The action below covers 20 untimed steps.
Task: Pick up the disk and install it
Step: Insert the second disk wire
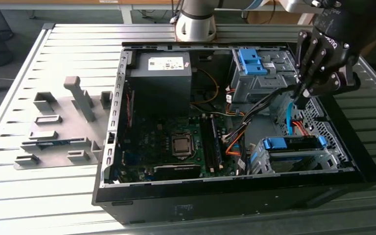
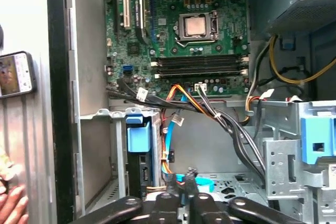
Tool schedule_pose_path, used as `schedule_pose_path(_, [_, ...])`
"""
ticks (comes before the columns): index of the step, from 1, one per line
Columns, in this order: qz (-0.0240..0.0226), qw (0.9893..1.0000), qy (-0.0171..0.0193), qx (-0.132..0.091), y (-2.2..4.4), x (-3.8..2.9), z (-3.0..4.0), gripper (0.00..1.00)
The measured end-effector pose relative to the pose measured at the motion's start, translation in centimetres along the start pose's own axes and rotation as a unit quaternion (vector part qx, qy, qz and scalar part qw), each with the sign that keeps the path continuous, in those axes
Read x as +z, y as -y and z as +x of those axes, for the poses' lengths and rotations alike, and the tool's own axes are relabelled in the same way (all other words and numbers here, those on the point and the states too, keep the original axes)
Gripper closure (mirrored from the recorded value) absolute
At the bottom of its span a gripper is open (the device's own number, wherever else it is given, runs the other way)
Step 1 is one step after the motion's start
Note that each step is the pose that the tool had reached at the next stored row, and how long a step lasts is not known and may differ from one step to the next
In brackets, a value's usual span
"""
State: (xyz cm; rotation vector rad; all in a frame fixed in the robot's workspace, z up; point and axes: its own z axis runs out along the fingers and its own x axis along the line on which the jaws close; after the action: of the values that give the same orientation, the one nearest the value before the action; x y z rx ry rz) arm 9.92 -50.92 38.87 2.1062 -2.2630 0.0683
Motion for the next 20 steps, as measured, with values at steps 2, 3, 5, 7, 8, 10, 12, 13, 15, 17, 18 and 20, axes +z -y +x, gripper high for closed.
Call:
schedule_pose_path(2, [0.0001, 1.0, -0.0008, 0.0, -0.01, 0.02, -0.2, 0.75])
schedule_pose_path(3, [0.0001, 1.0, -0.0007, 0.0, -0.01, 0.04, -0.29, 0.75])
schedule_pose_path(5, [0.0001, 1.0, -0.0008, 0.0, -0.02, 0.06, -0.46, 0.75])
schedule_pose_path(7, [0.0001, 1.0, -0.0008, 0.0, -0.02, 0.09, -0.62, 0.75])
schedule_pose_path(8, [0.0001, 1.0, -0.0008, 0.0, -0.02, 0.13, -0.67, 0.75])
schedule_pose_path(10, [0.0002, 1.0, -0.0024, 0.0, -0.02, 0.24, -0.72, 0.75])
schedule_pose_path(12, [0.0004, 1.0, -0.0061, 0.0, -0.01, 0.39, -0.8, 0.75])
schedule_pose_path(13, [0.0006, 1.0, -0.0087, 0.0, -0.01, 0.48, -0.84, 0.75])
schedule_pose_path(15, [0.0012, 0.9999, -0.0152, 0.0, 0.0, 0.62, -0.89, 0.75])
schedule_pose_path(17, [0.0022, 0.9997, -0.0244, 0.001, 0.0, 0.72, -0.92, 0.75])
schedule_pose_path(18, [0.0028, 0.9996, -0.0296, 0.001, 0.01, 0.76, -0.93, 0.75])
schedule_pose_path(20, [0.0037, 0.9993, -0.0375, 0.001, 0.01, 0.88, -0.96, 0.75])
